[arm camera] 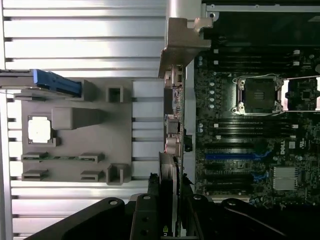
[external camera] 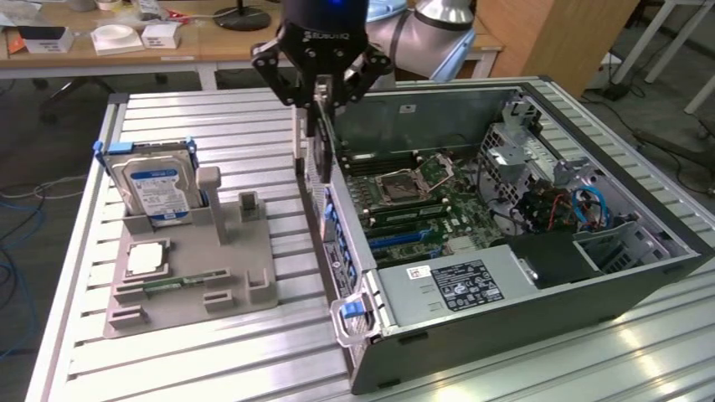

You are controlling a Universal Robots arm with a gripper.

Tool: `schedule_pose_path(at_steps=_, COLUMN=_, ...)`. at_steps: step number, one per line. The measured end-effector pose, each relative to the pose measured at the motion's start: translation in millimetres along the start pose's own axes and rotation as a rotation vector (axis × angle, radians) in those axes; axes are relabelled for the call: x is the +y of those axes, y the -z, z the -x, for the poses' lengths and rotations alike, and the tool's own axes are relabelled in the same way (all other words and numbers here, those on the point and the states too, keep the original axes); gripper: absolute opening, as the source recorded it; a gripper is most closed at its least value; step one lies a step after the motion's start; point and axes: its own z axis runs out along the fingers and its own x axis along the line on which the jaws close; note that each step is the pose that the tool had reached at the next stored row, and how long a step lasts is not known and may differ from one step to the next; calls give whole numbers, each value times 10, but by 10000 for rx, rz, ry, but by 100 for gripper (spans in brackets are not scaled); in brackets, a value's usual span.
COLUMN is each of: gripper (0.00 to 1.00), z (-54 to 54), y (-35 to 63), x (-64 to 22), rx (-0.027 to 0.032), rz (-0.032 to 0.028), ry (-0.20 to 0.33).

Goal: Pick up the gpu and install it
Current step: 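Pick up the gpu and move the gpu toward the slot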

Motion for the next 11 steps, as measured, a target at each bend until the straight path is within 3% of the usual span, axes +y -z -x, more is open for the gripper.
schedule_pose_path(at_steps=11, gripper=27, z=501, y=5, x=12, rx=1, rz=-1, ry=-1)
